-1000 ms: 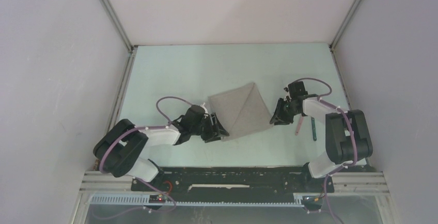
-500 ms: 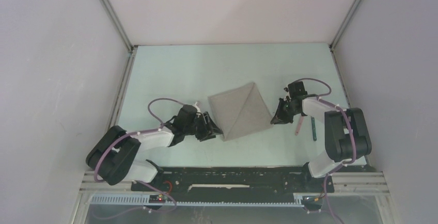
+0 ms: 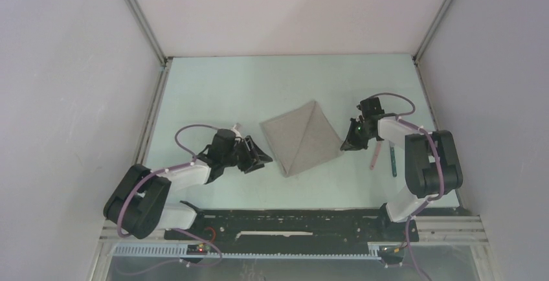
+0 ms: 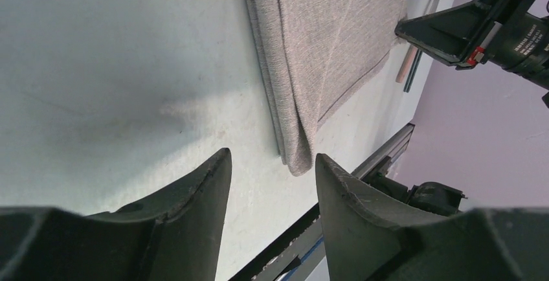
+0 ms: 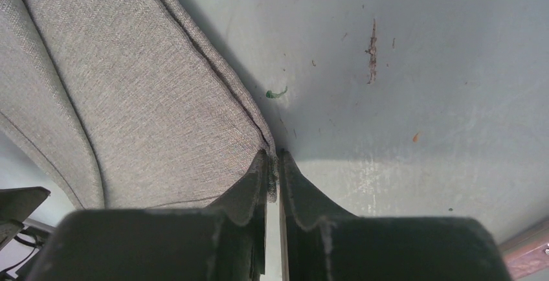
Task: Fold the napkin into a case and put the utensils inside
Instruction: Move the upper triangle-folded napkin to the center of the board.
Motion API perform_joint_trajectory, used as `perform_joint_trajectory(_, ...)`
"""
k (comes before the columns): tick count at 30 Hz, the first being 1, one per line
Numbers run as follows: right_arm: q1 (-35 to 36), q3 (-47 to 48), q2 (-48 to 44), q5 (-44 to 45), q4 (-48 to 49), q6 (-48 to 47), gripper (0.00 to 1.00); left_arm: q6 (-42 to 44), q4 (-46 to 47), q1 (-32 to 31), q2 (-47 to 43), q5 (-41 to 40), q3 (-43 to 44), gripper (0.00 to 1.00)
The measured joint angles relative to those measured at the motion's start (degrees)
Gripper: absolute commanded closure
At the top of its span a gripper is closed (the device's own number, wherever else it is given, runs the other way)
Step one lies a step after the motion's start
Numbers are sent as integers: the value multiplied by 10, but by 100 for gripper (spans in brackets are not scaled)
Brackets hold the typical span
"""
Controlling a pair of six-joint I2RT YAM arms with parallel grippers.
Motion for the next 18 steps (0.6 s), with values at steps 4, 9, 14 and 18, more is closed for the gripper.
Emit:
perform_joint_trajectory(4,0,5,3,4,-5,0,98,0,2,8,-1,3,-8,44)
perform_joint_trajectory(9,0,18,8,10,-13,-3,98,0,2,23,-7,10,-9,42)
perform_joint_trajectory(14,0,23,10,14,-16,-4,98,1,2,32,-7,16,-8,40)
perform_joint_trajectory(18,0,24,10,15,-16,-4,91,0,3,35,-7,20,-6,38)
